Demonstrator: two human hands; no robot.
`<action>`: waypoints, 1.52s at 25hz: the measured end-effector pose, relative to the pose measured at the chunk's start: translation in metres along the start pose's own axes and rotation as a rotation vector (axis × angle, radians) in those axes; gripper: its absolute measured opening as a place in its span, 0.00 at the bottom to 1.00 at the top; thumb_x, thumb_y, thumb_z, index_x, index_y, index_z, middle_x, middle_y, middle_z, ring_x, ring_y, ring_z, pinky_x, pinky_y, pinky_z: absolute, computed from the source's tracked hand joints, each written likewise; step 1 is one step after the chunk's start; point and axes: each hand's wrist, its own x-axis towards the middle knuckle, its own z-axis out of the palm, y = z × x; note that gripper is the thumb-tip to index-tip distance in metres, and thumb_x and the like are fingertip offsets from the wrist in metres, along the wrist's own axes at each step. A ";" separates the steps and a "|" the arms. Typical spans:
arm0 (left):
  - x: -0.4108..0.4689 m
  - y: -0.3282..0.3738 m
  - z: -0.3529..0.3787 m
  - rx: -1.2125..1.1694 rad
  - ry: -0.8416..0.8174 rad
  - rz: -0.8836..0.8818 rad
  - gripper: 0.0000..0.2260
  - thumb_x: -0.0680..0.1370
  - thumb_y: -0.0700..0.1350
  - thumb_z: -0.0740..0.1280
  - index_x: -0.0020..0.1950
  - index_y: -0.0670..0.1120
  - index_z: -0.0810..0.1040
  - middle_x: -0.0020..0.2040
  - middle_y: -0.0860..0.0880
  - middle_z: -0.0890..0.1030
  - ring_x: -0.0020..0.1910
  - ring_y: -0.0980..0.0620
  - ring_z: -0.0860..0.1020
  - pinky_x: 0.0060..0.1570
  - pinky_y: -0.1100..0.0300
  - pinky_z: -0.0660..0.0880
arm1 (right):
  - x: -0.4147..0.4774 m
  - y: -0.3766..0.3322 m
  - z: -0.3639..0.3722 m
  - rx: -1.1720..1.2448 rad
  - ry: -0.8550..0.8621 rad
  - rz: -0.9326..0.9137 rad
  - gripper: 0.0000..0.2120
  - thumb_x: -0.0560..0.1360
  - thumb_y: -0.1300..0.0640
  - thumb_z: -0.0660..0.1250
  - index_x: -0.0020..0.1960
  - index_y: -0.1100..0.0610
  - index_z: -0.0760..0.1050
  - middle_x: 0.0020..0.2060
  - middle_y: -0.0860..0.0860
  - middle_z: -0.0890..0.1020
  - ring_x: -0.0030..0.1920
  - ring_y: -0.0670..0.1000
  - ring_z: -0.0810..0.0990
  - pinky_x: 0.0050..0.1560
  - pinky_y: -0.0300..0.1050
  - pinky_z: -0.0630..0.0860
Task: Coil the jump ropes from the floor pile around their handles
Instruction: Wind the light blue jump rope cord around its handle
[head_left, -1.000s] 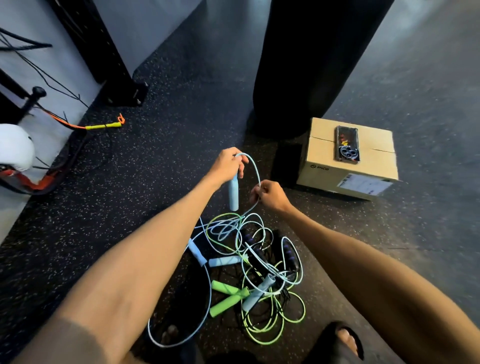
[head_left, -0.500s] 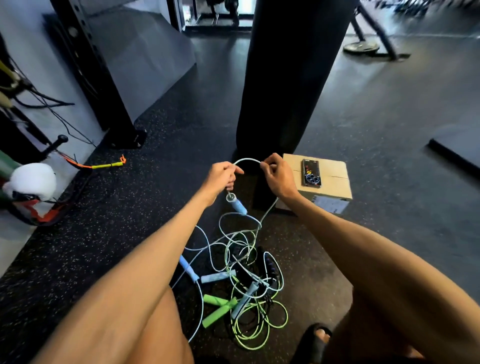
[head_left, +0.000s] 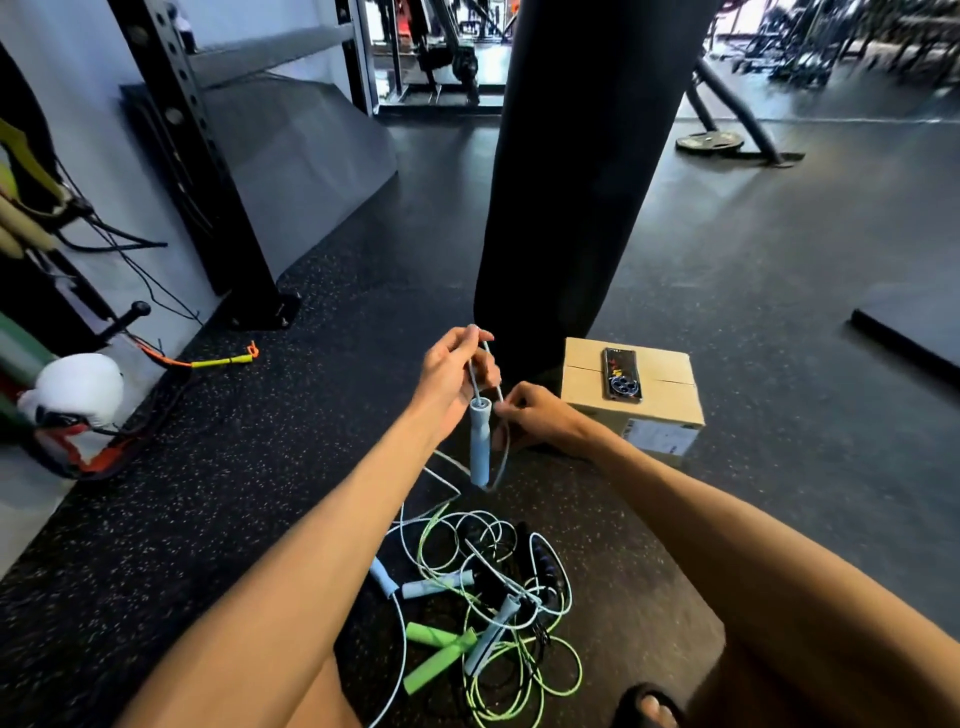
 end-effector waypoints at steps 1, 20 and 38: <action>0.001 0.004 -0.001 -0.028 0.027 0.022 0.10 0.84 0.43 0.57 0.50 0.40 0.75 0.30 0.44 0.77 0.29 0.47 0.77 0.34 0.55 0.77 | -0.002 0.001 0.000 -0.047 -0.028 0.016 0.09 0.81 0.58 0.62 0.43 0.59 0.72 0.38 0.56 0.83 0.38 0.52 0.83 0.43 0.45 0.81; 0.000 -0.006 -0.023 1.152 -0.109 0.015 0.17 0.83 0.42 0.59 0.38 0.45 0.81 0.25 0.50 0.79 0.20 0.60 0.74 0.24 0.67 0.68 | 0.003 -0.014 -0.009 -0.143 0.343 -0.452 0.08 0.78 0.52 0.67 0.49 0.57 0.76 0.41 0.50 0.83 0.40 0.47 0.82 0.39 0.40 0.78; 0.004 0.008 -0.005 -0.111 -0.018 -0.082 0.11 0.84 0.38 0.53 0.47 0.39 0.73 0.34 0.45 0.75 0.34 0.48 0.75 0.40 0.56 0.76 | -0.022 0.008 0.000 0.251 -0.015 0.070 0.03 0.82 0.63 0.59 0.52 0.61 0.64 0.36 0.61 0.80 0.35 0.58 0.82 0.38 0.55 0.82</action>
